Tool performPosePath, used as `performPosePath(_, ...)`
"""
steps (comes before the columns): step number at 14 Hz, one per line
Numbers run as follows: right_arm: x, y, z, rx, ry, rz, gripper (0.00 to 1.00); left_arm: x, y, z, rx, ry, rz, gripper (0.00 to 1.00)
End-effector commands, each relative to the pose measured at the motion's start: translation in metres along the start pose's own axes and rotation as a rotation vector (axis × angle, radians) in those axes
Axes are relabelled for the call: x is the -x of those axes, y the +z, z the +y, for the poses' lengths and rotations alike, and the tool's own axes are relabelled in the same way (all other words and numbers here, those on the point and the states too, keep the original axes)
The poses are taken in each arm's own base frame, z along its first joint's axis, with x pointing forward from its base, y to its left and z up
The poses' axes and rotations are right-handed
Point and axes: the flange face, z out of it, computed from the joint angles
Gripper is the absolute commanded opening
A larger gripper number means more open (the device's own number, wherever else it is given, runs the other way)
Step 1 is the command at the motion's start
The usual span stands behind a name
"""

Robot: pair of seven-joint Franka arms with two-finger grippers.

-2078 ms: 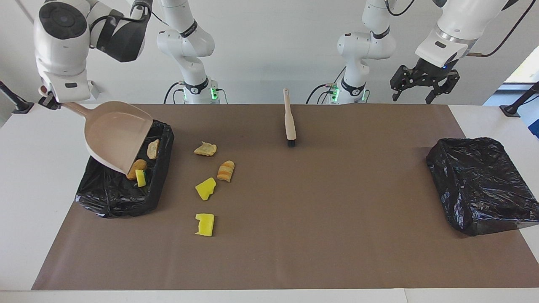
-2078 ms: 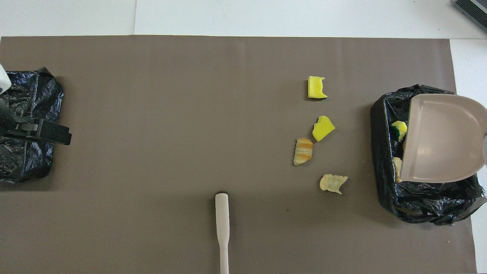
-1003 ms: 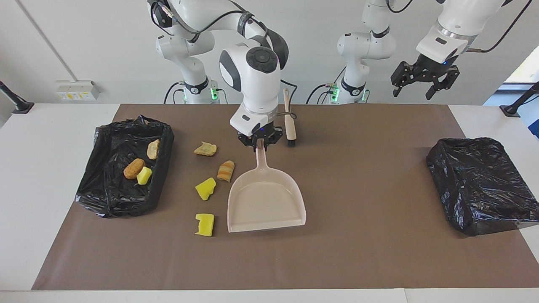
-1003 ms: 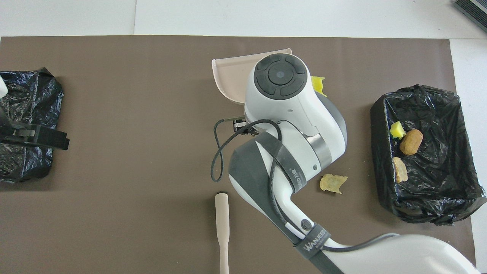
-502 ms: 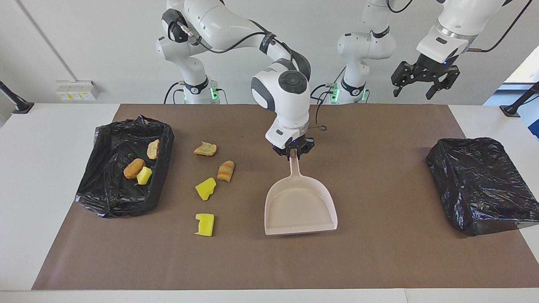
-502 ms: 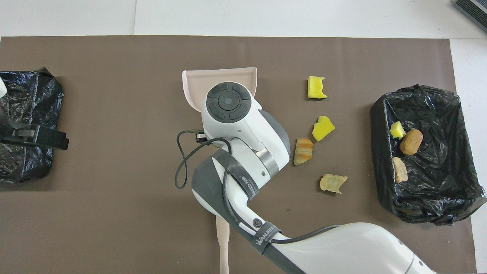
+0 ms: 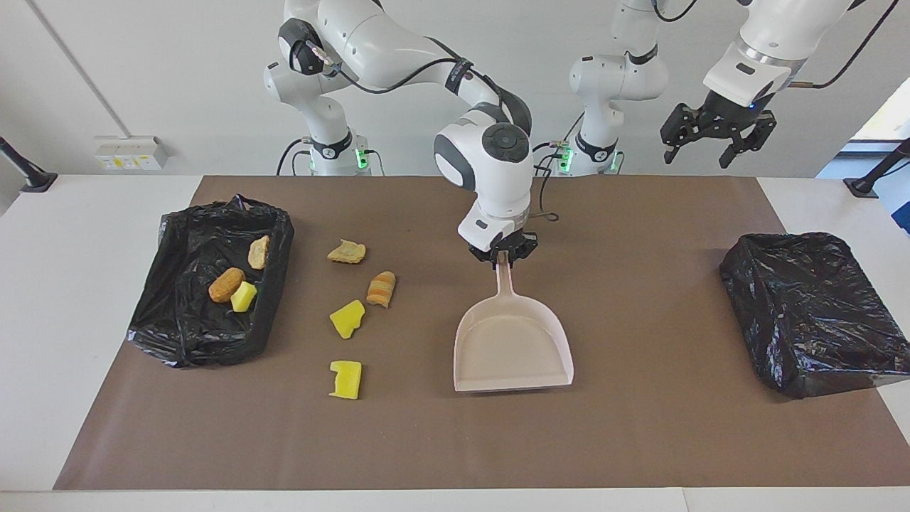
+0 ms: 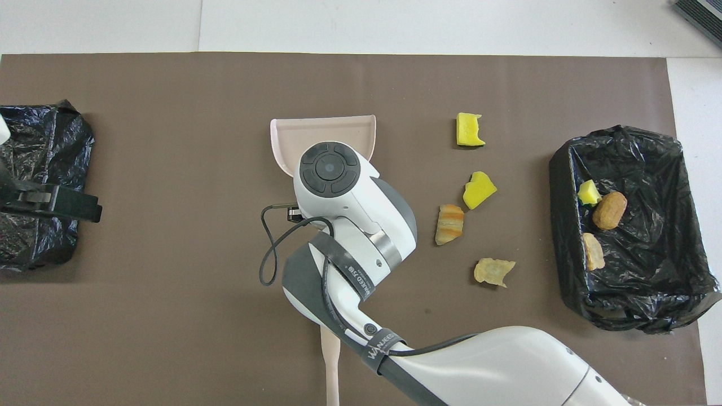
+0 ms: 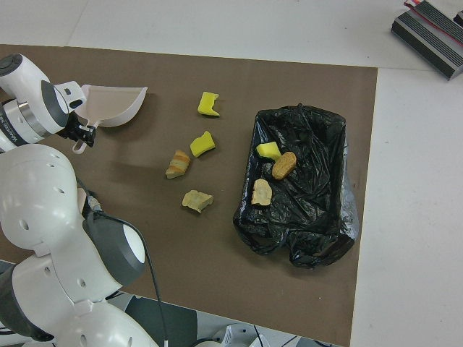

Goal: Sweep and dump trash in bin
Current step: 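Bring the empty dustpan back with the right gripper and set it down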

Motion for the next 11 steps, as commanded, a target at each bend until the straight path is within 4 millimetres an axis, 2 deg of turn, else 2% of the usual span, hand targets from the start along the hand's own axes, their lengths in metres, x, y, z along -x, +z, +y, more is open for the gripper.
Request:
performPosePath(1,0.007,0.007,-0.001,-0.025,0.064,-0.009,0.0,0.008,0.0,0.0,-0.01,-0.003,-0.005,1.0)
performPosePath(4,0.007,0.01,-0.002,-0.028,0.087,-0.001,0.0,0.008,0.0,-0.002,-0.009,-0.006,-0.005,1.0)
performPosePath(5,0.006,0.009,-0.002,-0.025,0.083,0.003,0.06,0.008,0.0,0.0,-0.009,-0.003,-0.005,1.0)
performPosePath(6,0.007,0.009,-0.001,-0.017,0.078,0.006,0.34,0.008,0.0,-0.002,-0.009,-0.006,-0.005,1.0)
performPosePath(7,0.008,0.007,-0.003,-0.01,0.072,0.006,0.99,0.008,0.0,0.0,-0.009,-0.003,-0.005,1.0)
performPosePath(9,0.008,0.002,-0.002,-0.005,0.073,0.014,1.0,0.009,0.0,-0.001,-0.009,-0.003,-0.011,1.0)
performPosePath(11,0.016,-0.021,0.001,0.009,0.071,0.007,1.0,0.013,0.003,0.002,-0.01,0.0,-0.048,1.0)
